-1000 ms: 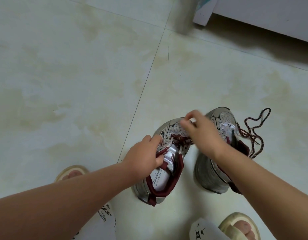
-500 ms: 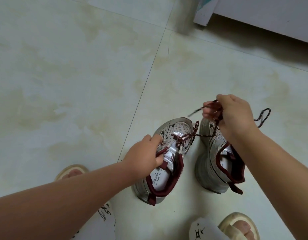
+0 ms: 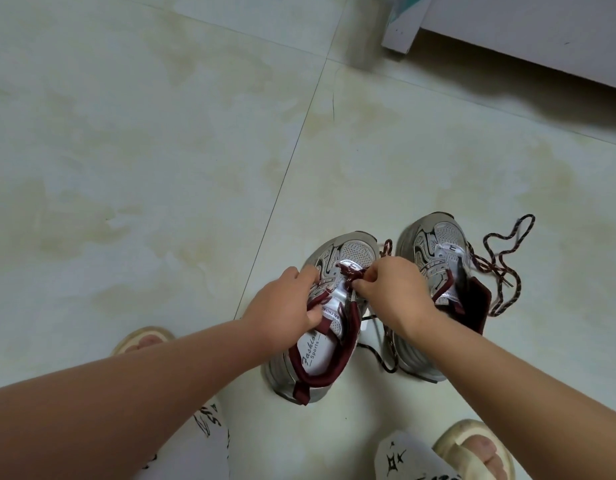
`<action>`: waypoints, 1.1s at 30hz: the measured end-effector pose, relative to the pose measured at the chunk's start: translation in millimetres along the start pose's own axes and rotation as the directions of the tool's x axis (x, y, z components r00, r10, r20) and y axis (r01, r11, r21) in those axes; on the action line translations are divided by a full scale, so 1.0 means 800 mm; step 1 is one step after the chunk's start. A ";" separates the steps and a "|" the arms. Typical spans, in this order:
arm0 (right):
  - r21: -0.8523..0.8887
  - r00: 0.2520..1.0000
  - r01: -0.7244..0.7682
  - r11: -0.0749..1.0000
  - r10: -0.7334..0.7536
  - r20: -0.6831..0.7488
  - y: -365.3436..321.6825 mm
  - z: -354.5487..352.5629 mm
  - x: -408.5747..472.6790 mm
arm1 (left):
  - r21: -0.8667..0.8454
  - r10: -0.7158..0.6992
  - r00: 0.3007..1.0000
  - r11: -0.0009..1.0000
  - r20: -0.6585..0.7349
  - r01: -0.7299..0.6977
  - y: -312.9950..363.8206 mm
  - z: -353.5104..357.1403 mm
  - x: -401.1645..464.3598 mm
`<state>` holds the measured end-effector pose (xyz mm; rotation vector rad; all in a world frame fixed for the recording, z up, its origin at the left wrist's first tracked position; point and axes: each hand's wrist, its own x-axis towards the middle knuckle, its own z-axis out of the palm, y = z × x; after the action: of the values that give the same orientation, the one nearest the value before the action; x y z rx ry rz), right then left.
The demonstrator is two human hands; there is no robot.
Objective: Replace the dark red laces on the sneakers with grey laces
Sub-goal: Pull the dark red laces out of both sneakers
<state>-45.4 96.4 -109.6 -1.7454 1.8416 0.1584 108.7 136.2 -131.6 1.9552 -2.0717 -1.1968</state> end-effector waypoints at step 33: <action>0.194 0.994 0.071 0.979 -0.052 -0.099 0.002 -0.023 0.024 | -0.001 -0.023 1.000 1.000 -0.007 0.023 0.002 0.002 -0.001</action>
<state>-52.6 70.7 -104.2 -1.6932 1.7991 -0.1285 106.9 137.1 -131.5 1.9845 -2.0507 -1.1934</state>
